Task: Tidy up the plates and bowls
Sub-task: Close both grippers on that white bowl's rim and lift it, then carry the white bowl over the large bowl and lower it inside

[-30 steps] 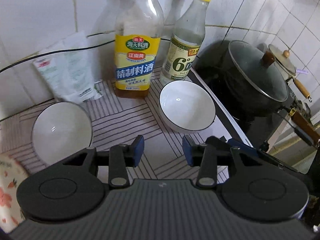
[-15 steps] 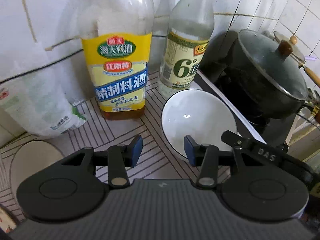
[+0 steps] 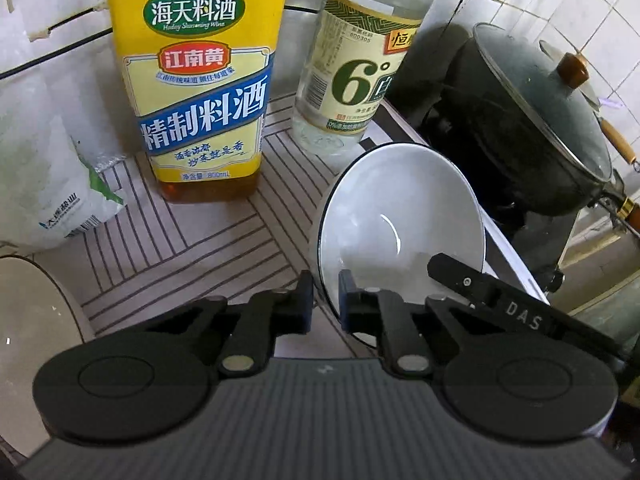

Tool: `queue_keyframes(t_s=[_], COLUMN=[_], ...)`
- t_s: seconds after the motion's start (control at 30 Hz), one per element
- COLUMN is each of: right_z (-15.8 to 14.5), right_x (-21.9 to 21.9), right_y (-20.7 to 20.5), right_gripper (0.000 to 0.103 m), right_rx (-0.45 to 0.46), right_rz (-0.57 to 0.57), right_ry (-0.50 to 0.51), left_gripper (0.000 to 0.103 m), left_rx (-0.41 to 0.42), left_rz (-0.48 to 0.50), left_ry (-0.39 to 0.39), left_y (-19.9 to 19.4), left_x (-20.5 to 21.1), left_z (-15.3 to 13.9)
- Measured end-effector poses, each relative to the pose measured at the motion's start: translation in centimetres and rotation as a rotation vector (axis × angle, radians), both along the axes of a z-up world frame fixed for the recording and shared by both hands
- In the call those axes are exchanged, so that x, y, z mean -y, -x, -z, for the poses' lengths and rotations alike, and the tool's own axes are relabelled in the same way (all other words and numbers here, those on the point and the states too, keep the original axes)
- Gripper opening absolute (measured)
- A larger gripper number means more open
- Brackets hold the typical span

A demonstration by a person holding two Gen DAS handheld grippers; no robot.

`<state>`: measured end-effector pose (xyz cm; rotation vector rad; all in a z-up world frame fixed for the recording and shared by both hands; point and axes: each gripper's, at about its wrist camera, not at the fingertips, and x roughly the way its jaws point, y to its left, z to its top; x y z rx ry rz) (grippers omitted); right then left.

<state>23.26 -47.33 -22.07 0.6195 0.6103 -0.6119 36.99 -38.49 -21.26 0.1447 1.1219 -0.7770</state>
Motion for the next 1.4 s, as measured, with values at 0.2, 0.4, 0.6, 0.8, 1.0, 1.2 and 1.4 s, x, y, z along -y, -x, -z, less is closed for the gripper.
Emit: queue_keyframes(t_s=[0.2,0.4,0.6,0.8,1.0,1.2,1.4], right_z=[-0.8,-2.4,-4.1,-6.6,-8.8,-10.1,-11.1], right_x=[0.0,-1.4,-2.3,-4.0,-5.5,-6.9,-7.9], right_y=[1.0,1.5,2.9,4.3,5.9,6.8,7.4], right_gripper=[0.009,0.01,0.011,0.013,0.014,0.015,0.016], right_rx=[0.003,0.013,0.036,0.052,0.058,0.047,0.005], right_rz=[-0.045,-0.121,-0.173,-0.246,-0.313,-0.395,-0.482], right_ry=[-0.068,-0.063,-0.107,-0.122,-0.135,-0.147,-0.108], left_gripper=[0.013,0.013,0.013,0.013,0.013,0.012,0.012], left_rx=[-0.015,0.055,0.028,0.006,-0.003,-0.056,-0.113], left_rz=[-0.003,0.038,-0.002,-0.032,-0.087,-0.157,-0.207], left_ry=[0.038,-0.102,-0.084,-0.095,-0.082,-0.078,-0.092], left_y=[0.7,3.1,4.5,6.1,8.6,10.3,11.7], left_x=[-1.5,-1.5,-3.6,-5.5,-7.8,-10.1,-11.1], left_z=[-2.1,-4.3,-6.9,-9.7,-11.8,-12.7,-12.7])
